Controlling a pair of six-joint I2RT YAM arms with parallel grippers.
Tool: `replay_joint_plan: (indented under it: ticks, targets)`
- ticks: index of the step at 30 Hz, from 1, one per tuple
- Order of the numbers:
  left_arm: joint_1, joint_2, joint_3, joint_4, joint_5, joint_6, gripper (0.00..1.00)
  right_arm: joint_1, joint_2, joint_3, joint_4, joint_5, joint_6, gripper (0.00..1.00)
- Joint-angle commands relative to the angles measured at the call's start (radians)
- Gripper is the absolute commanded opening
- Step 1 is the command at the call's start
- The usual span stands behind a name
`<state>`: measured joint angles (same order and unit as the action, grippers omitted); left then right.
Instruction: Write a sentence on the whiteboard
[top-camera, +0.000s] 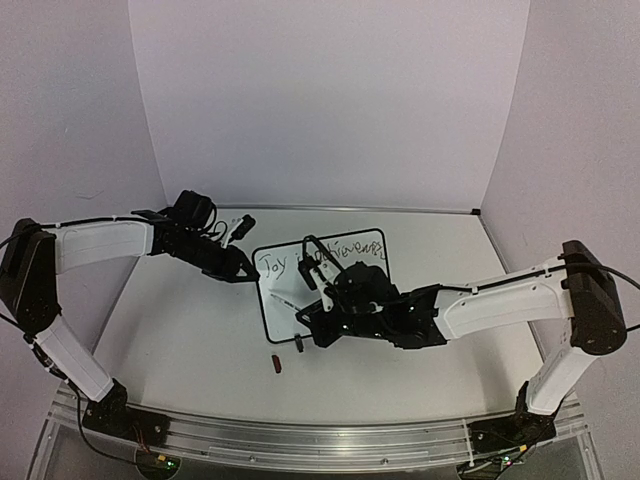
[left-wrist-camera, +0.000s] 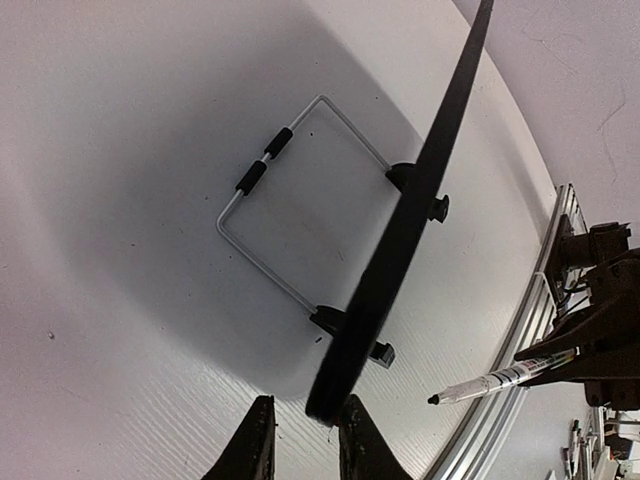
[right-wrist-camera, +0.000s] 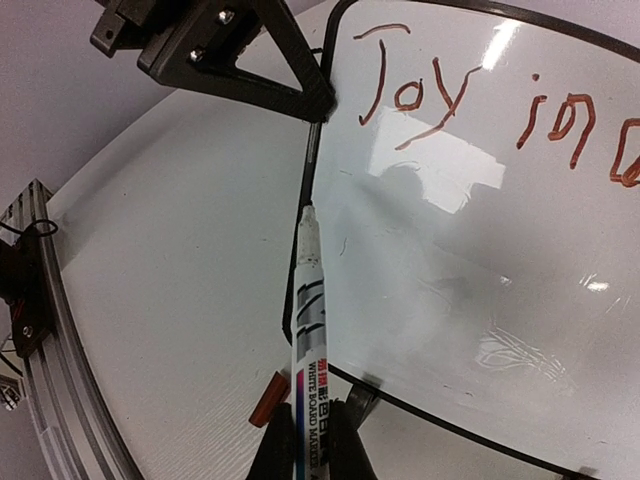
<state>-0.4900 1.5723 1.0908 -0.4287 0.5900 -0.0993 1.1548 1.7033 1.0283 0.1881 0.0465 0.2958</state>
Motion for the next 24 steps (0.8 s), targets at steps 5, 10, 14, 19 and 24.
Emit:
replay_joint_plan:
  ticks: [5,10,14,19,24]
  targets:
    - [0.000,0.001,0.022,-0.014,-0.023,0.024,0.17,0.007,0.038,0.032,0.031,0.023,0.000,0.00]
    - [0.000,0.004,0.021,-0.003,0.006,0.017,0.19,0.008,0.045,0.044,0.017,0.074,0.023,0.00]
    - [-0.001,0.007,0.017,0.012,0.039,0.009,0.21,0.008,0.054,0.058,0.008,0.095,0.031,0.00]
    - [-0.001,0.012,0.014,0.026,0.067,-0.001,0.23,0.008,0.068,0.073,0.009,0.105,0.032,0.00]
    - [-0.001,0.012,0.013,0.032,0.065,-0.005,0.26,0.008,0.072,0.075,0.005,0.110,0.037,0.00]
